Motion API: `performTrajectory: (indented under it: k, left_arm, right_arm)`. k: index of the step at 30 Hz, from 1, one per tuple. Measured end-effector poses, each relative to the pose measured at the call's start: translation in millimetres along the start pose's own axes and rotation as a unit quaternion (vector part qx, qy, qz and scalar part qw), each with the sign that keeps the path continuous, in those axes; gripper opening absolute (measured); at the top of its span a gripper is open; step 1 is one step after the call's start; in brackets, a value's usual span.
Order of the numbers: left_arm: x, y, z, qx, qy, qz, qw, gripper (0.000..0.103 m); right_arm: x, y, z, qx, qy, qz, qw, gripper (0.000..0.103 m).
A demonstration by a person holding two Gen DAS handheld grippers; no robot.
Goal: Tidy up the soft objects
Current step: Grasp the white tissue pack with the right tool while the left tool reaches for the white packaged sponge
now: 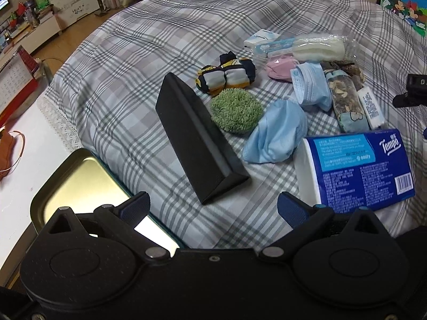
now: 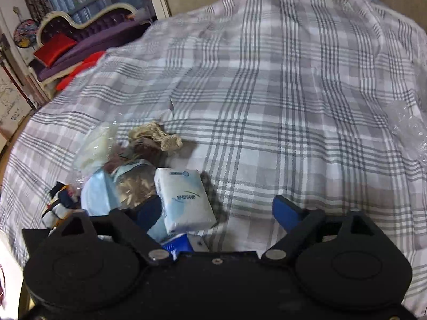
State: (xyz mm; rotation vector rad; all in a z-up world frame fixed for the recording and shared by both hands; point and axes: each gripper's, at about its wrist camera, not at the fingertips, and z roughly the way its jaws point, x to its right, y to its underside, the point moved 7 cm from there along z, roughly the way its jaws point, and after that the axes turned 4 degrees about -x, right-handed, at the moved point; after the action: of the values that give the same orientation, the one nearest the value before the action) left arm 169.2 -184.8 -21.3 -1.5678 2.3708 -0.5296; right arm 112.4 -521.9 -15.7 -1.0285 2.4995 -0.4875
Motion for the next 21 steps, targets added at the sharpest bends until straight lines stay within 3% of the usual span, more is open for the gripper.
performTrajectory:
  k: [11, 14, 21]
  left_arm:
    - [2.5, -37.2, 7.9, 0.000, 0.006, 0.016, 0.9998, 0.098]
    - [7.0, -52.7, 9.8, 0.004, 0.015, 0.020, 0.9997, 0.098]
    - [32.0, -94.2, 19.8, 0.003, 0.041, 0.029, 0.9987, 0.098]
  right_arm:
    - [-18.5, 0.1, 56.3, -0.067, -0.004, 0.012, 0.998, 0.079]
    - [-17.8, 2.5, 65.9, -0.078, -0.005, 0.009, 0.997, 0.062]
    - [-18.7, 0.6, 57.9, -0.026, -0.006, -0.001, 1.000, 0.053]
